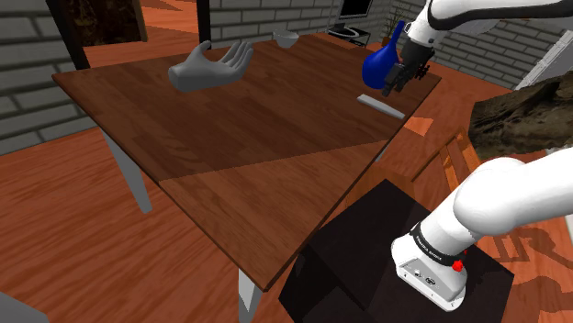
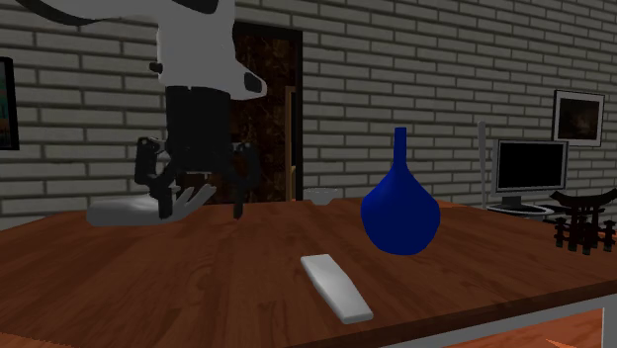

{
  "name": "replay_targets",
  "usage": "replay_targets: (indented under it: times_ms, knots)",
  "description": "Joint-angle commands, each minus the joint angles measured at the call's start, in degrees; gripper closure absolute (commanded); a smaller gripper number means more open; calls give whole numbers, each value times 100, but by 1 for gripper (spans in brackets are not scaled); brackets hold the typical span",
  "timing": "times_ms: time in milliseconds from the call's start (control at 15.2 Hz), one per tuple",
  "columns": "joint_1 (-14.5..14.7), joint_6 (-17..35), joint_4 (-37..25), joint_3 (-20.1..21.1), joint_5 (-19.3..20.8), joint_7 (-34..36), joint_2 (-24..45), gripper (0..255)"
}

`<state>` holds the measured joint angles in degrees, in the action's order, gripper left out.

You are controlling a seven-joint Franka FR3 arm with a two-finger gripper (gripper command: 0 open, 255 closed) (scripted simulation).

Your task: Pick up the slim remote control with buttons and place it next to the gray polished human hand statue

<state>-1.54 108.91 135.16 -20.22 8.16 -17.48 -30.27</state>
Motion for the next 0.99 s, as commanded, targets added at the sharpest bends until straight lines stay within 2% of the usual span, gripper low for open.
replay_targets:
  times_ms: [0, 462, 726, 924]
  knots:
    - [-3, 151, -105, -232, 38, -349, 268, 0]
    - [85, 720, -813, -1088, -224, -1697, 1655, 0]
    - [85, 940, -1390, -1483, -691, -2583, 2615, 0]
    - [-18, 1016, -1915, -1668, -1173, -3278, 3405, 0]
